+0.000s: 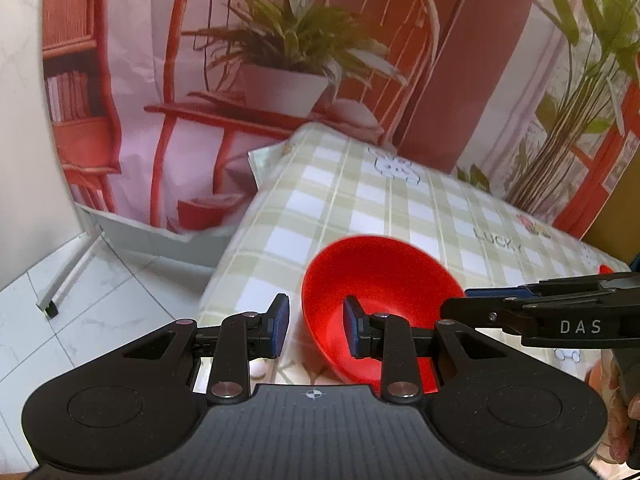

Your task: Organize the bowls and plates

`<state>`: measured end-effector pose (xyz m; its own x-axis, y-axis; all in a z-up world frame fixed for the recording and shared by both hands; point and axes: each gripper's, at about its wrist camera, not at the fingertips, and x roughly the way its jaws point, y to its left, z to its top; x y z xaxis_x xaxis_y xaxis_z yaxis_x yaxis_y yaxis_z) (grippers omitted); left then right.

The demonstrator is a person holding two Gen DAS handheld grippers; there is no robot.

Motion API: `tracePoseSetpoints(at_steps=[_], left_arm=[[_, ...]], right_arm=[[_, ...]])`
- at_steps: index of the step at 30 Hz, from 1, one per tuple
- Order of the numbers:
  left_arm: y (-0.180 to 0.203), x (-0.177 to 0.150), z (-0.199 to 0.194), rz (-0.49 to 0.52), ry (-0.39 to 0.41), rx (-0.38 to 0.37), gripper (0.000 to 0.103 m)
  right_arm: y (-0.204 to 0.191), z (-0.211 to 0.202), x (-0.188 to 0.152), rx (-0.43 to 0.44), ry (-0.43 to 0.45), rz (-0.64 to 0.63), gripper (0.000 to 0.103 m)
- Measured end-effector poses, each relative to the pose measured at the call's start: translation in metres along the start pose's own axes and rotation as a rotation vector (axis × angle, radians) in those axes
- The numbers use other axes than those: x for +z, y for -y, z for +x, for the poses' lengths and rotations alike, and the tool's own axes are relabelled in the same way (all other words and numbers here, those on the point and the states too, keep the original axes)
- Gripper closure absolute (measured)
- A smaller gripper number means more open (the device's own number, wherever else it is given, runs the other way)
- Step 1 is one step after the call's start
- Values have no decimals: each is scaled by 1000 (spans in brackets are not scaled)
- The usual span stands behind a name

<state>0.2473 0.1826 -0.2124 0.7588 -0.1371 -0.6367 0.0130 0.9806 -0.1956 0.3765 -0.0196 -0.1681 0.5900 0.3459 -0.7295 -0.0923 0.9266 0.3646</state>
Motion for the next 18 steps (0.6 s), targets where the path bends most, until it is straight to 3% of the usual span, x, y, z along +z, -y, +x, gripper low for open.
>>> tracePoseSetpoints(at_steps=[2,5,8,18], left_arm=[[0,-2,2,7,-8,13,73],[-1,-4,3,-5,-16,0,84],[1,-5,2,-3,-12,0,89],[14,-5,-10,24,-10,12,89]], right_arm=[[-1,2,-2,1,-6,-2,82],[-3,3,-5,-2,-9,-8,89],[-4,1,-5,0,-5,-12,90],[0,-19,-10,13,30,39,90]])
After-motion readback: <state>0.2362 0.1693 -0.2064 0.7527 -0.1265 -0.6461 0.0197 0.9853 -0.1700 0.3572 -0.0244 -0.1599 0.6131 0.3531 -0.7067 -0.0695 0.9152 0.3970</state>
